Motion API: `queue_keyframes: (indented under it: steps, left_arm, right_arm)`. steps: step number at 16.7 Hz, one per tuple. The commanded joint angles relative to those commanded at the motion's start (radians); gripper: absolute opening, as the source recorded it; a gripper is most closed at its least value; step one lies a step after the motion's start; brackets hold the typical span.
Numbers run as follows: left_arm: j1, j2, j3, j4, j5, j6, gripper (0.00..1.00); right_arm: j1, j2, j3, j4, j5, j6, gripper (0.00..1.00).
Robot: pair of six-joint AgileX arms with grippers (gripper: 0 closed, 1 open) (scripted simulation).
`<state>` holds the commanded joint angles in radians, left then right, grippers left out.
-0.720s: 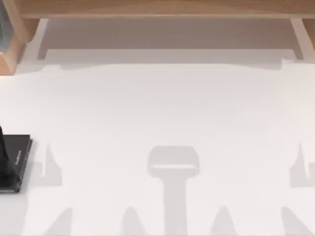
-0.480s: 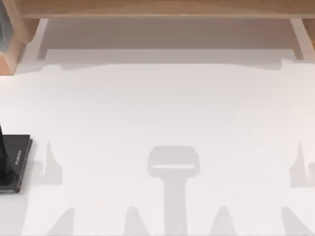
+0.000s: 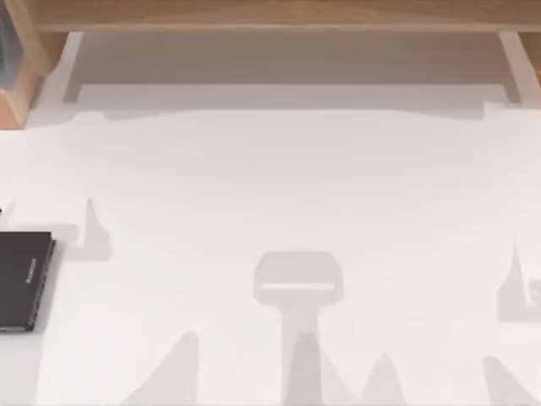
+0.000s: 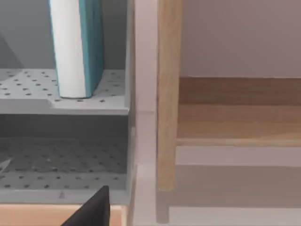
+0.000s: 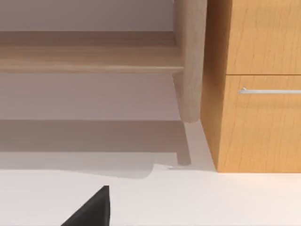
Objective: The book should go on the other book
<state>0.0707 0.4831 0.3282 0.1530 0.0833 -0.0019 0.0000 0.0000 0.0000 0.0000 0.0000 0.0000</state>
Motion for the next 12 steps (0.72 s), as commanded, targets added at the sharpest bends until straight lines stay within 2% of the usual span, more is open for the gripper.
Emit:
queue_keyframes:
  steps: [12]
  left_arm:
    - [0.16,0.999,0.678,0.316,0.168,0.001,1.0]
  right_arm:
    - [0.0,0.0,0.0,0.0,0.0,0.0,1.0]
